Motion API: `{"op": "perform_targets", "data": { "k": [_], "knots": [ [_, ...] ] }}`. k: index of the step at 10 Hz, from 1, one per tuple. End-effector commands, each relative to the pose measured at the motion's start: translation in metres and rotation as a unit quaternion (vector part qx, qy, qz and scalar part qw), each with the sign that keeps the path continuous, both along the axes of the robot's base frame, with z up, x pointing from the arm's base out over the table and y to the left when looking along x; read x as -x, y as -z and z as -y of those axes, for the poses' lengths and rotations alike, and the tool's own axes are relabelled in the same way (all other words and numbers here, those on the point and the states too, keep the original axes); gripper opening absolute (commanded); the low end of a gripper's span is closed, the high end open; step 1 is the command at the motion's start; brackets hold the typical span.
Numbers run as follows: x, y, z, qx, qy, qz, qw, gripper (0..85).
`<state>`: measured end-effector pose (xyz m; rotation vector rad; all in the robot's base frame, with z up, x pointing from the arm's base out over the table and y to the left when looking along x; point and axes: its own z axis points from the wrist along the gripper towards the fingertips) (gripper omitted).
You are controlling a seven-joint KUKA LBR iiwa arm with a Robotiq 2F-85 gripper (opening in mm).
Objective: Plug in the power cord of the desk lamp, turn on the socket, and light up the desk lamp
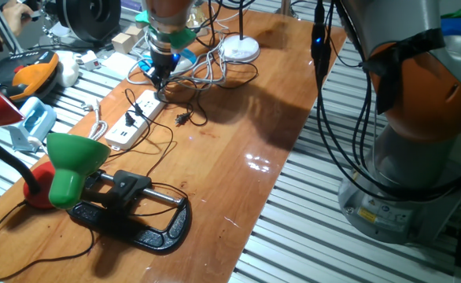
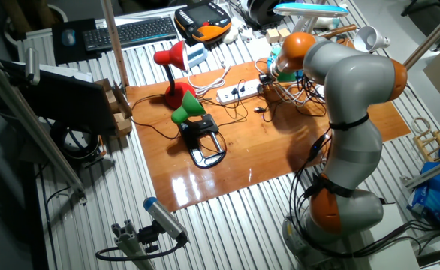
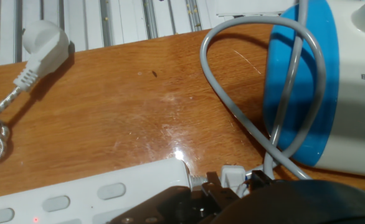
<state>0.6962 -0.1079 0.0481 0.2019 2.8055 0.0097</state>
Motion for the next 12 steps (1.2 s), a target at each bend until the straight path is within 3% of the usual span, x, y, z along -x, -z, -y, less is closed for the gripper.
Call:
{"op": "perform_targets", "data": {
  "k": [1,8,10,12],
  "knots": [
    [-0.0002,0.0003,-0.0001,0.0,0.001,0.0,1.0,34.0],
    [-0.0003,0.0001,-0.0001,-0.001,-0.001,0.0,1.0,34.0],
    [-0.0001,0.0004,-0.0001,-0.004,-0.007,-0.002,1.0,0.0],
    [-0.0003,0.0,-0.0004,-0.002,-0.006,-0.004,1.0,0.0]
  ]
}}
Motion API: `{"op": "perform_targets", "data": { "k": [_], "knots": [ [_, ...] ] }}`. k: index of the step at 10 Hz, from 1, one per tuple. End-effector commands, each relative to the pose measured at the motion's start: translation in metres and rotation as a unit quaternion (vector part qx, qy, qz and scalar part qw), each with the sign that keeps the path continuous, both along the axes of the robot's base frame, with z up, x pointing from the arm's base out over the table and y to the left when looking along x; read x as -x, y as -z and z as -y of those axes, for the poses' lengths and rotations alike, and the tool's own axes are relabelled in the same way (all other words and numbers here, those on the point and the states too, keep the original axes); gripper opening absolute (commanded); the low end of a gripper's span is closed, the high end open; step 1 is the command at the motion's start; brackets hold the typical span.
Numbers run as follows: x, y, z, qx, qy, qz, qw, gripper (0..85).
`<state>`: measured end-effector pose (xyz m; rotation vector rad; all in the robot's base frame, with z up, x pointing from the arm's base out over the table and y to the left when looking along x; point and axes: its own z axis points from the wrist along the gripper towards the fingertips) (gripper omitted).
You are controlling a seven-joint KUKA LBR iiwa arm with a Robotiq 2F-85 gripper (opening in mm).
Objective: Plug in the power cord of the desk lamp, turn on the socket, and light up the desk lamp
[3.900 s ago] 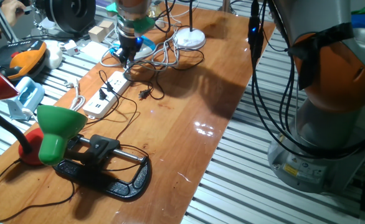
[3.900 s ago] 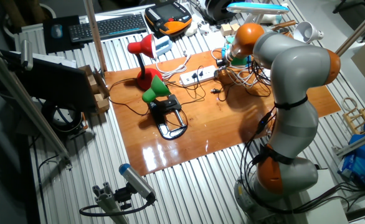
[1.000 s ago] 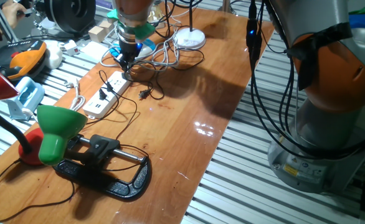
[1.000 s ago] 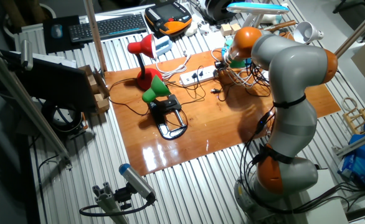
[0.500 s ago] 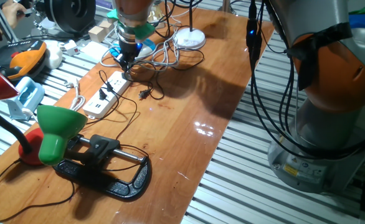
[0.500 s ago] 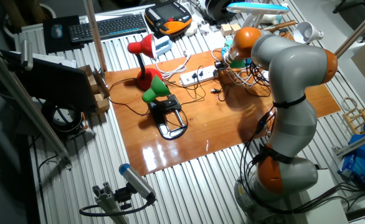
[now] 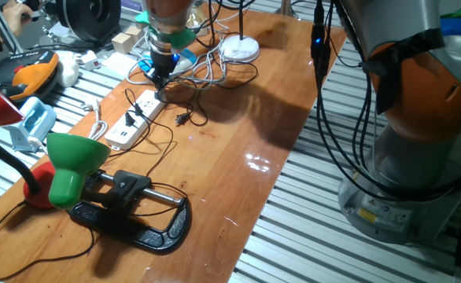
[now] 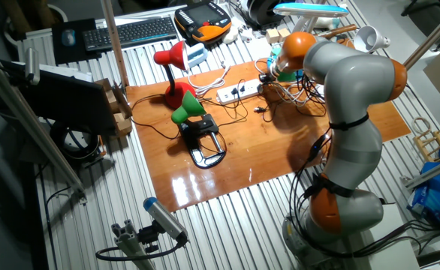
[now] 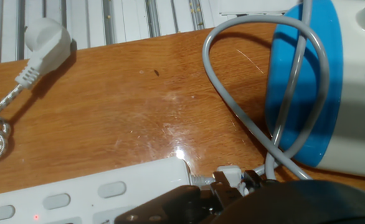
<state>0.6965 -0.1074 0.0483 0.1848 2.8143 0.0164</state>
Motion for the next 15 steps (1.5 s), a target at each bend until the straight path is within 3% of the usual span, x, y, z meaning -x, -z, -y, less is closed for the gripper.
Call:
{"op": "perform_targets", "data": {
  "k": [1,7,11,12,14,15],
  "knots": [
    [0.0,-0.001,0.0,0.002,0.002,0.0,1.0,0.0],
    [0.0003,-0.018,0.0,0.003,0.001,-0.009,1.0,0.0],
    [-0.0015,-0.024,-0.002,0.007,0.005,0.001,1.0,0.0],
    [-0.0023,-0.031,-0.001,0.007,0.006,0.001,1.0,0.0],
    [-0.0053,-0.049,0.0,0.011,0.008,-0.008,0.9999,0.0],
    [-0.0054,-0.055,-0.001,0.005,0.017,-0.02,0.9996,0.0]
  ]
}}
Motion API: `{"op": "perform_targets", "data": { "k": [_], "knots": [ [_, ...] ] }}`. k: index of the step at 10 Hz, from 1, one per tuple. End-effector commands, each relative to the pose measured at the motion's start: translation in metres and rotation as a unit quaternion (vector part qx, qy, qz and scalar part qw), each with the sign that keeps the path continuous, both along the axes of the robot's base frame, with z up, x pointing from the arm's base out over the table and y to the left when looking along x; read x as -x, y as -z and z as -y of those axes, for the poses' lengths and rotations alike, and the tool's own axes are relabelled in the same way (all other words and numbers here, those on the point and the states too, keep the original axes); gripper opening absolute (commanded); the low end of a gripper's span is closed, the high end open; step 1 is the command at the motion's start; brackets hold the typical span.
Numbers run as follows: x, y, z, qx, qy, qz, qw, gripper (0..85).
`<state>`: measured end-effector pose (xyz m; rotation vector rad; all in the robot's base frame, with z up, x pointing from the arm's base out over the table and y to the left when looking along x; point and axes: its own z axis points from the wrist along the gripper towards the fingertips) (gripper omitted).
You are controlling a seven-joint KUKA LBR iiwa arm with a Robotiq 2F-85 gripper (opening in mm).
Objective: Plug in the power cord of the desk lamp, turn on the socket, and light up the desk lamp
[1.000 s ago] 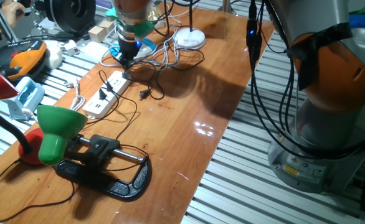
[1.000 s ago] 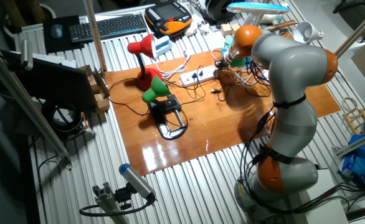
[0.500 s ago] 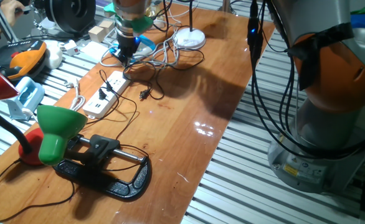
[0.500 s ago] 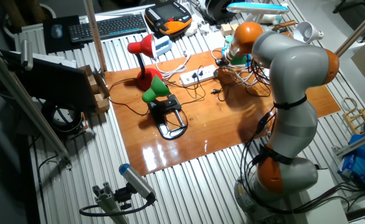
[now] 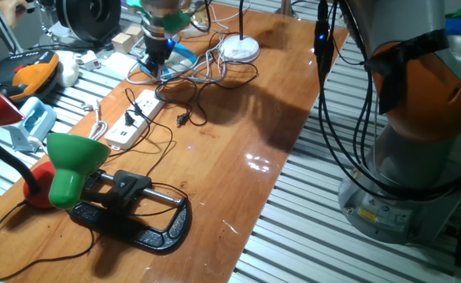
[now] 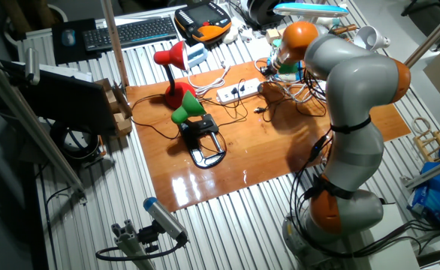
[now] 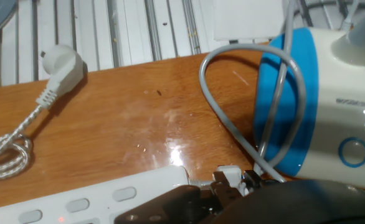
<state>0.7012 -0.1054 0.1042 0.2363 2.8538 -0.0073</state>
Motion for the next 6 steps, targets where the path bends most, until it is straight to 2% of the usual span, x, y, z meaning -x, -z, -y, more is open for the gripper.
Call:
{"op": "perform_targets", "data": {
  "k": [1,3,4,5,6],
  "knots": [
    [0.0012,-0.005,-0.003,-0.004,0.014,-0.014,0.9998,0.0],
    [0.0108,-0.018,-0.014,-0.012,0.054,-0.053,0.9971,0.0],
    [0.0137,-0.024,-0.017,-0.016,0.07,-0.068,0.9951,0.0],
    [0.0155,-0.029,-0.019,-0.019,0.081,-0.079,0.9934,0.0],
    [0.0168,-0.034,-0.02,-0.022,0.09,-0.083,0.9922,0.0]
  ]
}}
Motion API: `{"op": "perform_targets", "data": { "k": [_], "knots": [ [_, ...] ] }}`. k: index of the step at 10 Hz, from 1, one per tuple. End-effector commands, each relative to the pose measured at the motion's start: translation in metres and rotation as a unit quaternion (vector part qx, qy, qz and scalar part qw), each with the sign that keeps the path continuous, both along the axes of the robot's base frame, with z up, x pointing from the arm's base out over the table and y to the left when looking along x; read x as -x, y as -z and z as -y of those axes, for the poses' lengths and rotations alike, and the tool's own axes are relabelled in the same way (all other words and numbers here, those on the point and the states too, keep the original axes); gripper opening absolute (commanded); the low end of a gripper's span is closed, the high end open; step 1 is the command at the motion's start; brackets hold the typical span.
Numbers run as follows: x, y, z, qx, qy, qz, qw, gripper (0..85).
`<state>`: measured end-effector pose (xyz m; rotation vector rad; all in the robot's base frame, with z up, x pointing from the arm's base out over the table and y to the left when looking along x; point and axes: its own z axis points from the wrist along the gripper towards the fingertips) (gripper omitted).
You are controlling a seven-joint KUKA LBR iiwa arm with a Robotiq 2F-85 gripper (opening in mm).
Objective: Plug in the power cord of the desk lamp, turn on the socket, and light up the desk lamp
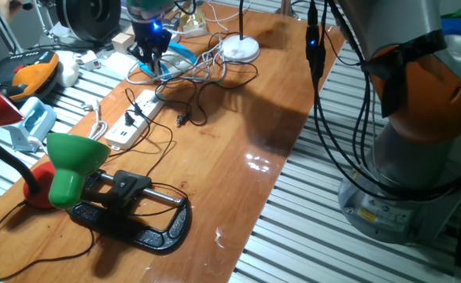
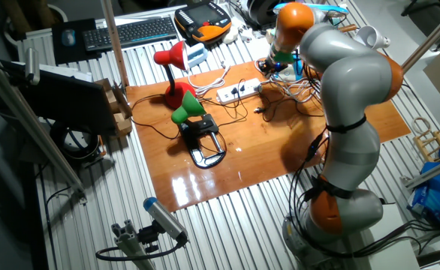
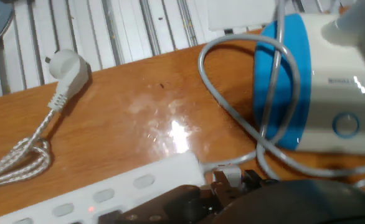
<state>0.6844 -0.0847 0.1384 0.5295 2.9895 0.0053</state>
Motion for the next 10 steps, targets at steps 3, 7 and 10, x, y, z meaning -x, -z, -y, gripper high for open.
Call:
{"op": "perform_targets", "data": {
  "k": [3,7,10],
  "knots": [
    [0.0052,-0.008,-0.008,-0.007,0.022,-0.007,0.9997,0.0],
    [0.0148,-0.007,-0.025,-0.021,0.081,-0.016,0.9963,0.0],
    [0.0151,-0.007,-0.029,-0.039,0.168,-0.041,0.9841,0.0]
  ]
}}
